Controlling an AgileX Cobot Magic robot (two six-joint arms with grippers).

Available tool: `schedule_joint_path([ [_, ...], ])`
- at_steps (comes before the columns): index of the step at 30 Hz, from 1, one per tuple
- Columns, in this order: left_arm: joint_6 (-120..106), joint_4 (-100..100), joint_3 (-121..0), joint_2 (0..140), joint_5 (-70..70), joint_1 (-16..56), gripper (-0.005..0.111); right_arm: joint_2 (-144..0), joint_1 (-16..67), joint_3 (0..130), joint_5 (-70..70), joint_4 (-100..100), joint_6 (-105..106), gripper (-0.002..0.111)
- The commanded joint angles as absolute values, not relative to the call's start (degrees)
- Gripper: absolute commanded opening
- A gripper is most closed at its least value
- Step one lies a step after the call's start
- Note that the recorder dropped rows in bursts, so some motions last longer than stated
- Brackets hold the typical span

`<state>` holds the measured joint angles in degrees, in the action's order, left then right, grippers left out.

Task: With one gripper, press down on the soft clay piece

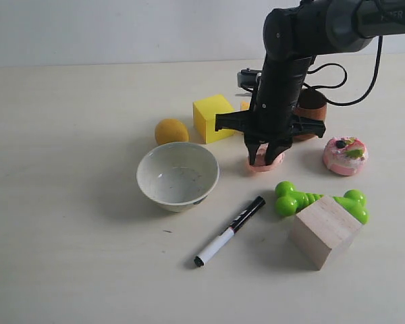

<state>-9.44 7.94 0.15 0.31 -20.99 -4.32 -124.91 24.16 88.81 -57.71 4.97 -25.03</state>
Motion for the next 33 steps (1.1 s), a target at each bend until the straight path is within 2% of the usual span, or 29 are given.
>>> schedule_joint_path([
  [1,-9.1,8.0,0.0,0.0,-20.4,-4.0,0.0,-124.8,24.0,89.1,-57.1,5.4,-25.0,0.024],
  [4,-9.1,8.0,0.0,0.0,-20.4,-4.0,0.0,-124.8,24.0,89.1,-57.1,5.7,-23.0,0.003],
  [5,-9.1,8.0,0.0,0.0,-20.4,-4.0,0.0,-124.8,24.0,89.1,-57.1,6.3,-22.5,0.0],
  [15,-9.1,8.0,0.0,0.0,-20.4,-4.0,0.0,-124.8,24.0,89.1,-55.6,7.0,-22.6,0.001],
  [23,-9.1,8.0,0.0,0.0,-20.4,-4.0,0.0,-124.8,24.0,89.1,-55.6,6.9,-21.9,0.024],
  [28,-9.1,8.0,0.0,0.0,-20.4,-4.0,0.0,-124.8,24.0,89.1,-55.6,7.0,-20.7,0.029],
  [31,-9.1,8.0,0.0,0.0,-20.4,-4.0,0.0,-124.8,24.0,89.1,-55.6,7.0,-20.5,0.027],
  [33,-9.1,8.0,0.0,0.0,-20.4,-4.0,0.0,-124.8,24.0,89.1,-56.0,7.0,-19.9,0.01],
])
